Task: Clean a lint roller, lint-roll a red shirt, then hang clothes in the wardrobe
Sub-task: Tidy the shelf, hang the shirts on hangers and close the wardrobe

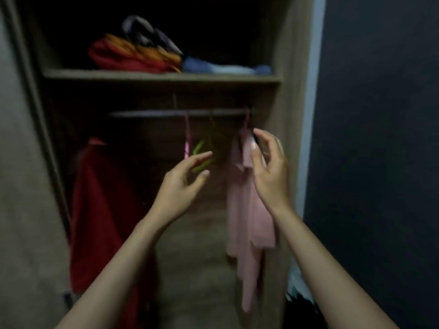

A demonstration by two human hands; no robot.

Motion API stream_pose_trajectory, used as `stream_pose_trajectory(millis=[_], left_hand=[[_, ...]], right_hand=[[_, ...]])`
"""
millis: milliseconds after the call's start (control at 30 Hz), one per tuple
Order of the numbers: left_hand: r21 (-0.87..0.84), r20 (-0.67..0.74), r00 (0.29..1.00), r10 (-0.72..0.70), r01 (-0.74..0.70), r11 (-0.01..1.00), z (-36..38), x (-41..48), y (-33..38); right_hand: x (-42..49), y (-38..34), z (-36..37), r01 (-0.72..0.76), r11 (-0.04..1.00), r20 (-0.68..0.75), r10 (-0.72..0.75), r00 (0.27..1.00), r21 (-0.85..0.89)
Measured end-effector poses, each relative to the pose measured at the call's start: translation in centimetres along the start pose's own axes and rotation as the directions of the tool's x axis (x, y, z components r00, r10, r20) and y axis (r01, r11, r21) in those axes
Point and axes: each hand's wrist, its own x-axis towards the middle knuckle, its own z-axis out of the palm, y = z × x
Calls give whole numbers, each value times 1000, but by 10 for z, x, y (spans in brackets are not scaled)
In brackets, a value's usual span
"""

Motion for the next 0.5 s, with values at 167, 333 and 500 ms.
stream_pose_trajectory(millis=[167, 333, 500], left_hand=[[102, -173, 976, 135, -119, 988, -59, 71, -11], [298, -321, 904, 282, -186, 936, -103, 144, -19], [408, -475, 835, 278, -72, 910, -144, 221, -28]], right_hand=[[88, -6, 76, 191, 974, -23, -189, 982, 121], [168, -10, 131, 277, 943, 51, -290, 956, 186], [244, -4, 184, 252, 964, 196, -263, 945, 79]])
